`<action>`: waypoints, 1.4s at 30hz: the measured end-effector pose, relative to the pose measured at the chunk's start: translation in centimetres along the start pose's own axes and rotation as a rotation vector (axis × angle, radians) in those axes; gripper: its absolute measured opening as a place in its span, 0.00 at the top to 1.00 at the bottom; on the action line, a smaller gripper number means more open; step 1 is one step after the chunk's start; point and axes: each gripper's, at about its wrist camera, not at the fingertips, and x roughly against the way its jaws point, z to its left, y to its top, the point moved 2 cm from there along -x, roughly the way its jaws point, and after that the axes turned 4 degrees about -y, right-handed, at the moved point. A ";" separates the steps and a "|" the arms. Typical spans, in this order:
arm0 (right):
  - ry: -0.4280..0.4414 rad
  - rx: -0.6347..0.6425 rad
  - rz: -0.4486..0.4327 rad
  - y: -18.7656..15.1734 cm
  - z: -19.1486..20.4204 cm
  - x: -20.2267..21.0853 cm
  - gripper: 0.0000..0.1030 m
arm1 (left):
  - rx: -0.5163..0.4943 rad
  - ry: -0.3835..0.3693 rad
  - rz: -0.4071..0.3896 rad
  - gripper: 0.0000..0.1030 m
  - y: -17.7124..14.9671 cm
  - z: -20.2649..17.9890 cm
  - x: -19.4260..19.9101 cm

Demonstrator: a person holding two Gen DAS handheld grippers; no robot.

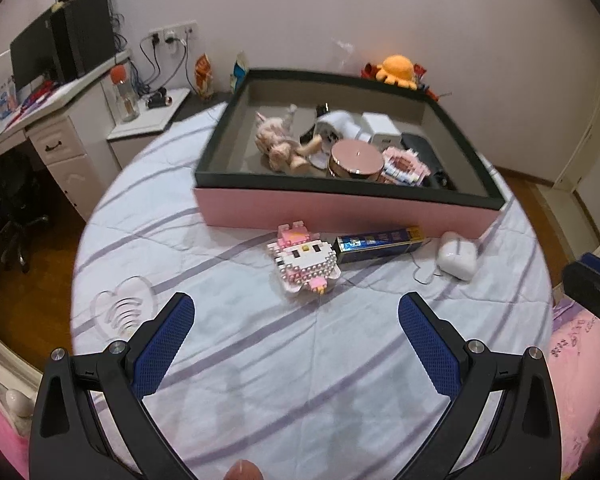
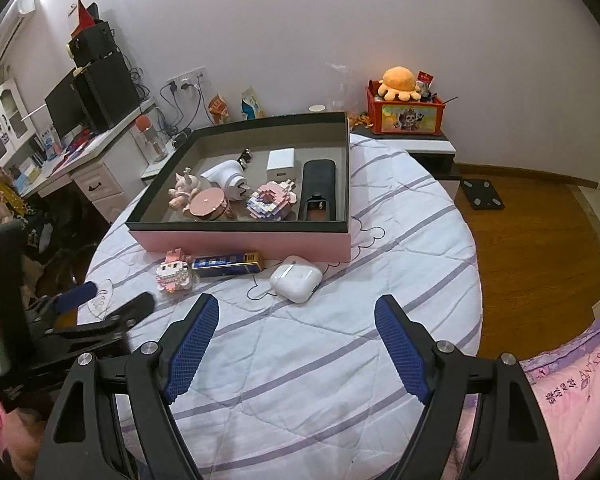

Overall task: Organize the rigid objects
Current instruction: 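Lower the left tool onto the pink-and-white block cat and grasp it, then lift the block cat with the left tool toward the box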

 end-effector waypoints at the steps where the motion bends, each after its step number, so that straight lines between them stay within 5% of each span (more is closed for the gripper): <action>1: -0.003 -0.001 0.005 0.1 -0.1 -0.3 0.21 | 0.005 0.000 0.010 0.00 0.2 0.0 -0.9; 11: -0.011 -0.014 0.060 1.3 -0.8 -3.8 0.21 | 0.036 0.011 0.075 0.01 1.2 1.4 -6.1; 17: -0.015 -0.020 0.088 1.8 -1.2 -5.4 0.21 | 0.015 0.044 0.072 0.23 1.5 1.4 -7.3; 20: -0.017 -0.024 0.088 2.1 -1.3 -5.6 0.21 | 0.014 0.057 0.060 0.52 1.6 2.0 -6.8; 33: 0.010 0.001 0.062 2.2 0.2 -4.5 0.21 | 0.030 -0.005 0.023 0.52 1.6 2.7 -2.5; 42: 0.033 0.031 0.031 4.2 1.6 -4.4 0.21 | -0.005 -0.012 -0.030 0.52 5.0 2.2 0.2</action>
